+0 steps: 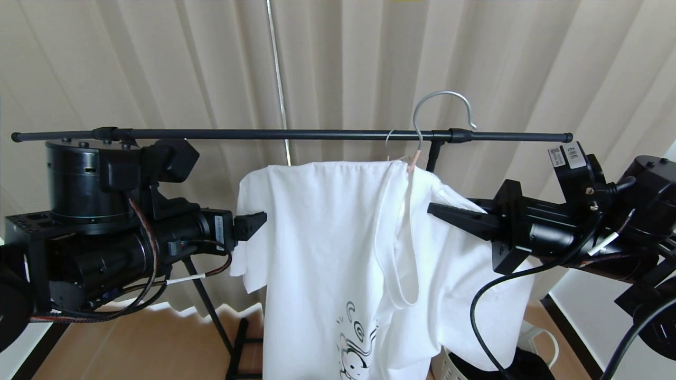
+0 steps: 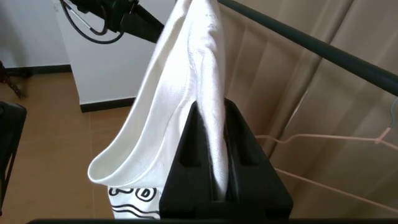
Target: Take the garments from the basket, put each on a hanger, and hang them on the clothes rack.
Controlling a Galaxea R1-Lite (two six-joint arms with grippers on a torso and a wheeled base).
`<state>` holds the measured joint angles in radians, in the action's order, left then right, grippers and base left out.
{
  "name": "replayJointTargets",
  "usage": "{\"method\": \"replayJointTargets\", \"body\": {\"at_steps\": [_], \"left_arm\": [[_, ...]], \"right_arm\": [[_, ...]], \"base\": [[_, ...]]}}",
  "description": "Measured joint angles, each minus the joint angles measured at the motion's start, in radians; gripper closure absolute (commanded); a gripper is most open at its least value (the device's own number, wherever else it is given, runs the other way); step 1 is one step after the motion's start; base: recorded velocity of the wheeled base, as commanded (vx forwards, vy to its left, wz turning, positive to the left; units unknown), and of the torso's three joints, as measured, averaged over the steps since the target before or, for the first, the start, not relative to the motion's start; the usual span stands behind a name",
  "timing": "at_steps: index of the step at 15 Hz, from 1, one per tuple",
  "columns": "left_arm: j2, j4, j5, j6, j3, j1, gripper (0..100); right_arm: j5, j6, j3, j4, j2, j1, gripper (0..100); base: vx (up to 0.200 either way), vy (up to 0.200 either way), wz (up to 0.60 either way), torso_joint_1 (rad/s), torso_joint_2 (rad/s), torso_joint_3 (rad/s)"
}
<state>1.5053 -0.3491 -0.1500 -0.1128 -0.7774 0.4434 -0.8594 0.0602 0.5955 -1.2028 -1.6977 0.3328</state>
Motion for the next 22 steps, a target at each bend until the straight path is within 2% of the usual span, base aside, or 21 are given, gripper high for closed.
{"method": "replayJointTargets", "body": {"at_steps": [11, 15, 16, 22], "left_arm": [[0.059, -0.029, -0.001, -0.006, 0.022, -0.068, 0], [0.081, -0.079, -0.002, -0.009, 0.032, -0.084, 0], [0.089, -0.091, -0.002, -0.009, 0.033, -0.086, 100], [0.101, -0.104, -0.003, -0.010, 0.048, -0.081, 100]], "right_arm": [[-0.001, -0.001, -0.008, 0.002, 0.030, -0.003, 100], [-0.001, -0.001, -0.008, 0.002, 0.030, -0.003, 100], [-0.001, -0.001, -0.008, 0.002, 0.031, -0.003, 100], [-0.001, -0.001, -0.007, 0.002, 0.028, -0.003, 100]], "base": [[0.000, 0.000, 0.00, 0.000, 0.00, 0.000], [0.000, 0.000, 0.00, 0.000, 0.00, 0.000], [0.000, 0.000, 0.00, 0.000, 0.00, 0.000], [0.000, 0.000, 0.00, 0.000, 0.00, 0.000]]}}
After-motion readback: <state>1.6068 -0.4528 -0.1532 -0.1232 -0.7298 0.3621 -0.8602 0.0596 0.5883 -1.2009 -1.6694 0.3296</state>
